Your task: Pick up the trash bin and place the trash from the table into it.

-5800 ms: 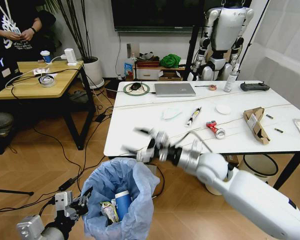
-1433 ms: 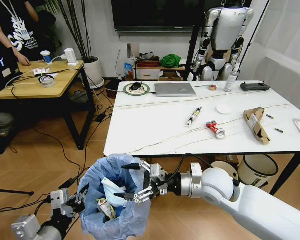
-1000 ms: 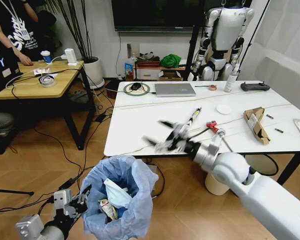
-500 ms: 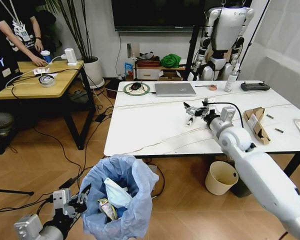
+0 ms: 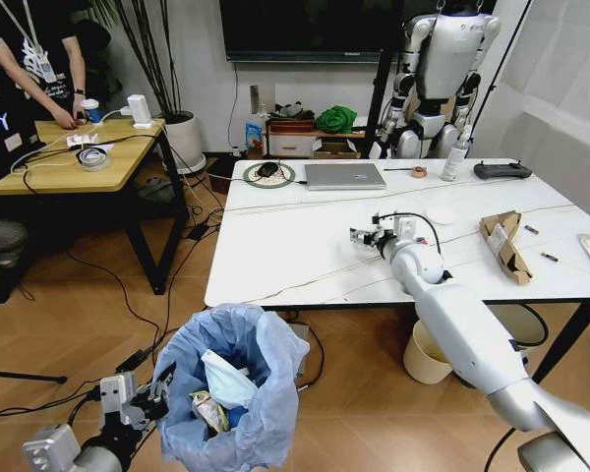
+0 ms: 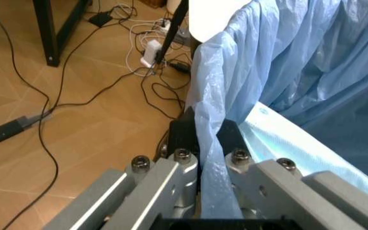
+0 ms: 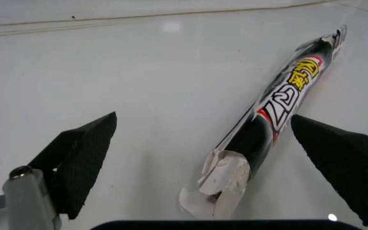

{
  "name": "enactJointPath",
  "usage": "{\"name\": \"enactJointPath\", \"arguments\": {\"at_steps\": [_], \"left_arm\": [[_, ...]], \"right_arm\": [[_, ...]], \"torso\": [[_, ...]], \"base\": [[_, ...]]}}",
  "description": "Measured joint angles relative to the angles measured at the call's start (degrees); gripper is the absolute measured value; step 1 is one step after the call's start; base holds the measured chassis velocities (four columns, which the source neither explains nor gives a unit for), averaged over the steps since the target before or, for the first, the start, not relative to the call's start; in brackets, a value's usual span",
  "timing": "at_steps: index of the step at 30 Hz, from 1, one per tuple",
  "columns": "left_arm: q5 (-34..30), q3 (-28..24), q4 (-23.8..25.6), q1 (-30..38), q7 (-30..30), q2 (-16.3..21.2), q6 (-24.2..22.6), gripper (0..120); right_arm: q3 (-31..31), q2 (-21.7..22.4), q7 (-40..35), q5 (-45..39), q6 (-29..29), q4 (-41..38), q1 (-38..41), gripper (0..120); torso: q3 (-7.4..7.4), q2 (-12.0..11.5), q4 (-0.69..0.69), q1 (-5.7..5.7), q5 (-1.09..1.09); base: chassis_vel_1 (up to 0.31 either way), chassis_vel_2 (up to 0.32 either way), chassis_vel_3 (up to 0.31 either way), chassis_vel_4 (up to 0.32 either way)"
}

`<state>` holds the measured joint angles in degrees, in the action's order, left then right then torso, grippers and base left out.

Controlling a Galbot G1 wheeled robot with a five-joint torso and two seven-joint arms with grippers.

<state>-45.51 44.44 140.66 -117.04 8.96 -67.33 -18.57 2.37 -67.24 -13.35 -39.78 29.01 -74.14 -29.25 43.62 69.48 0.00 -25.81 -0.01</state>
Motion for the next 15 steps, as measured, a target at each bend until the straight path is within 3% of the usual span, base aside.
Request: {"name": "enactJointPath", "arguments": {"at_steps": [5, 15], "left_arm": [[-0.1, 0.0, -0.3, 0.2, 0.0, 0.0, 0.0, 0], [-0.4, 0.0, -0.6, 0.6, 0.0, 0.4, 0.0, 0]], "right_arm": [[0.5, -0.2, 1.0, 0.0, 0.0, 1.2, 0.0, 88], [1.3, 0.4, 2.4, 0.0, -0.7, 2.1, -0.7, 48]], "torso": [[0.00, 0.0, 0.01, 0.00, 0.00], [0.00, 0.0, 0.00, 0.01, 0.01]], "base": [[0.000, 0.000, 0.000, 0.000], [0.000, 0.000, 0.000, 0.000]]}}
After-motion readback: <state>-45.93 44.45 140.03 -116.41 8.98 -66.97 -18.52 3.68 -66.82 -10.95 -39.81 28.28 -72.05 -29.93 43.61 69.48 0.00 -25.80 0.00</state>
